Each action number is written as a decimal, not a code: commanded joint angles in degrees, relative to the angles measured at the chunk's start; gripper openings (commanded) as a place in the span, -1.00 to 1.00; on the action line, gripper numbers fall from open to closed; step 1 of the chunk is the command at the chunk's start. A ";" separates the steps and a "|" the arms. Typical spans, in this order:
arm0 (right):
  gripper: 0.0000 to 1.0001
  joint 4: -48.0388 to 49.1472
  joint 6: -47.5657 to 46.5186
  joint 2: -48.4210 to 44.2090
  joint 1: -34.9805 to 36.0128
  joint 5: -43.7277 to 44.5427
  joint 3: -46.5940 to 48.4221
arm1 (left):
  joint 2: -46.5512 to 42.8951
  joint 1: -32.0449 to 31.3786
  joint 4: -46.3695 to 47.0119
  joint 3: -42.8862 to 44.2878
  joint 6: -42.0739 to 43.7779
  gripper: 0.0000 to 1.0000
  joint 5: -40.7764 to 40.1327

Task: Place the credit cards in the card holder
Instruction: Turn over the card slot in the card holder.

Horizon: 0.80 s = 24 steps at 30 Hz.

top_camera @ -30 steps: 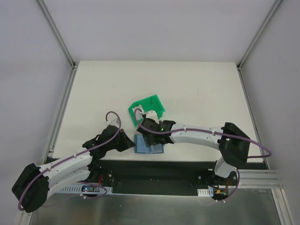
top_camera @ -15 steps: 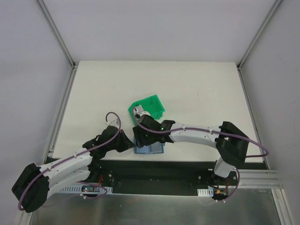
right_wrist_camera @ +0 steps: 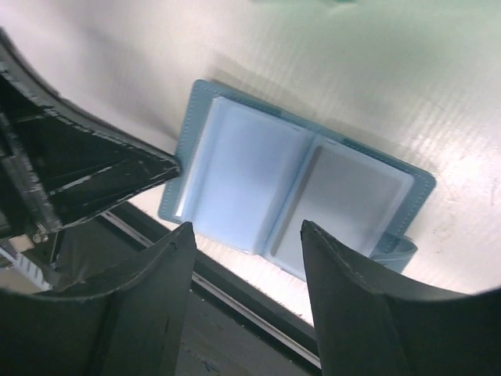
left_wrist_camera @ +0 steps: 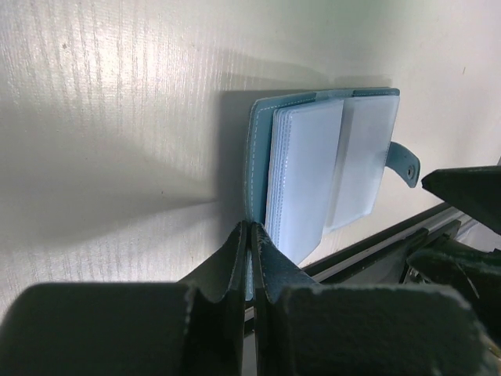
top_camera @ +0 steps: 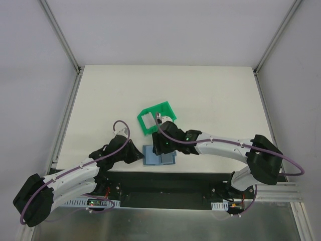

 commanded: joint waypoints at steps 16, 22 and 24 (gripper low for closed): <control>0.31 -2.40 -2.76 -5.46 -5.16 3.55 0.94 | 3.38 0.37 0.96 0.21 -1.91 -1.00 -0.60; 0.39 -2.76 -4.61 -5.20 -8.94 1.80 3.66 | 3.47 0.37 0.96 -0.14 -2.35 -1.00 -1.21; 0.39 -2.76 -5.40 -4.41 -10.34 0.31 5.15 | 3.56 0.37 0.78 -0.32 -3.31 -1.00 -2.26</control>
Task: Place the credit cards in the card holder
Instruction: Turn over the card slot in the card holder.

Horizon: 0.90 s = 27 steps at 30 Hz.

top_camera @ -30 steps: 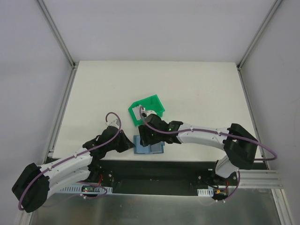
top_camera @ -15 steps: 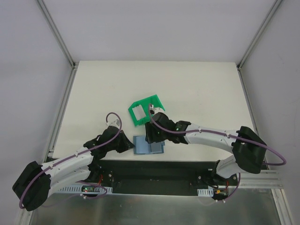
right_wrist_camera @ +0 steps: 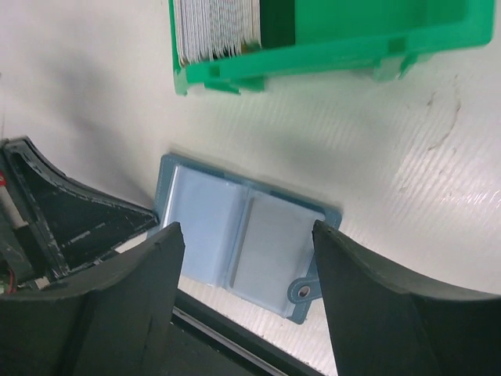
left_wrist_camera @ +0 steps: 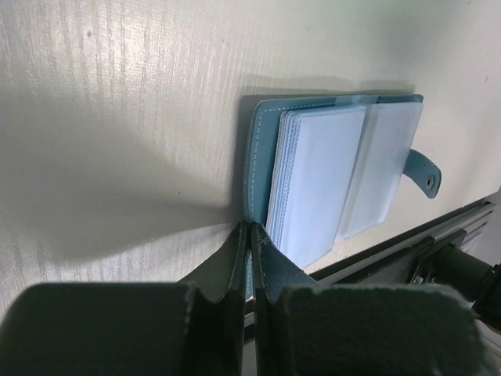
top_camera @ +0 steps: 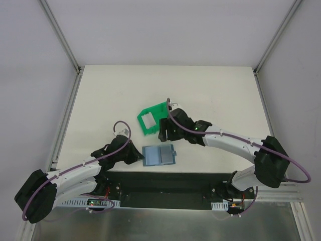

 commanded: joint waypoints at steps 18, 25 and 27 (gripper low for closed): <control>0.43 -6.44 -10.23 24.23 -9.77 -13.04 30.99 | -0.83 5.90 -0.23 -1.11 -3.19 -1.00 -1.81; 0.47 -5.82 -11.11 30.57 -11.36 -17.17 35.84 | -1.98 6.52 -0.58 -1.73 -1.96 -1.00 -1.02; 0.50 -5.47 -11.28 31.71 -11.54 -18.14 36.89 | -1.63 6.69 -0.67 -1.46 -1.35 -1.00 -0.93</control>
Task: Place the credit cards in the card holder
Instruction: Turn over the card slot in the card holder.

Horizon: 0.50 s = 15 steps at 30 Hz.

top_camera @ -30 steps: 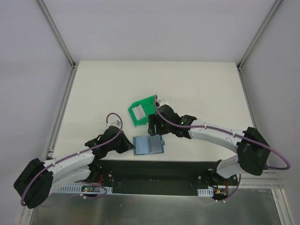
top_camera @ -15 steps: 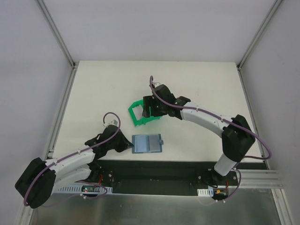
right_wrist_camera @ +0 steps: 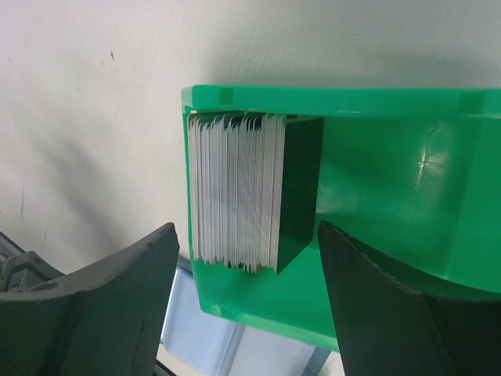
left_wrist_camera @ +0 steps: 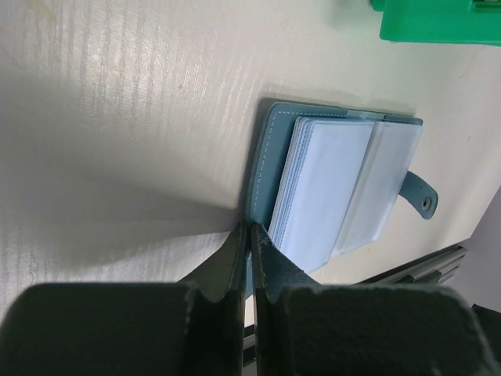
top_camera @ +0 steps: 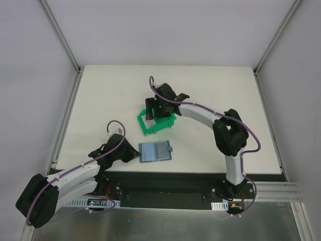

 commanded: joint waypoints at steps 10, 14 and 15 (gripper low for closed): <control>0.54 1.71 -0.39 5.97 -1.36 -8.02 5.23 | 1.55 1.25 -0.71 1.59 3.28 -1.00 0.72; 0.55 2.50 -0.04 6.68 -1.53 -9.34 5.32 | 1.99 1.25 -0.71 1.76 3.54 -1.00 1.15; 0.55 2.68 0.05 6.68 -1.53 -9.69 5.49 | 2.07 1.34 -0.71 1.76 3.63 -1.00 1.16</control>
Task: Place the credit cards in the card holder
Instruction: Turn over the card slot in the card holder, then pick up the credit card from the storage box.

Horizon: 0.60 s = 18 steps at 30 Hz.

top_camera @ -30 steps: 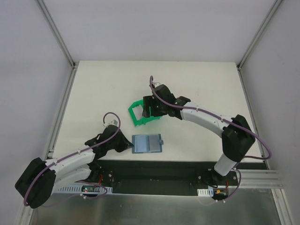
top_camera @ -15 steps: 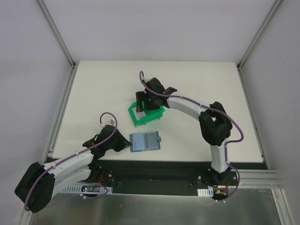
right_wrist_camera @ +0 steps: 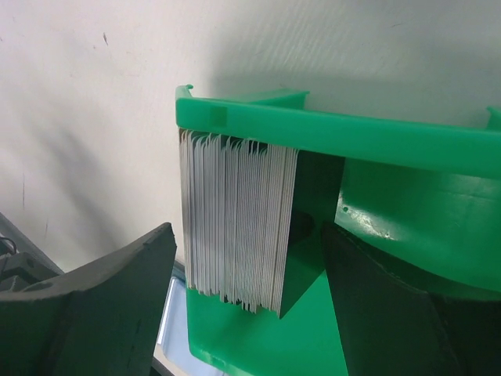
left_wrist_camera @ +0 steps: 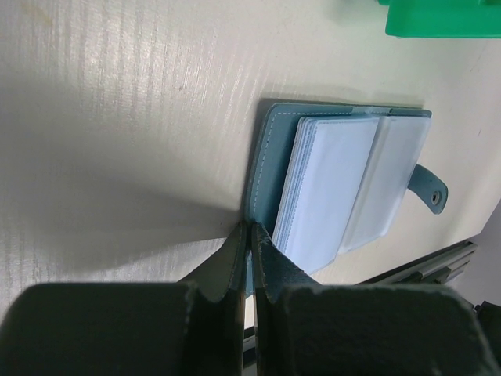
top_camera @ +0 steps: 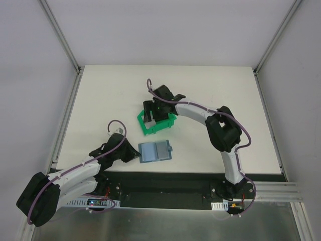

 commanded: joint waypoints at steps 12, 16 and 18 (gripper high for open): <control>0.17 3.30 0.31 -3.64 -0.99 -3.62 -0.09 | 2.34 0.80 -0.82 2.22 2.49 -1.00 1.20; 0.02 3.30 0.13 -4.43 -1.08 -3.80 -0.27 | 2.78 0.80 -0.82 2.40 2.67 -1.00 1.64; -0.02 3.21 0.13 -4.69 -1.08 -3.45 -0.36 | 2.87 0.80 -0.82 2.40 2.67 -1.00 1.73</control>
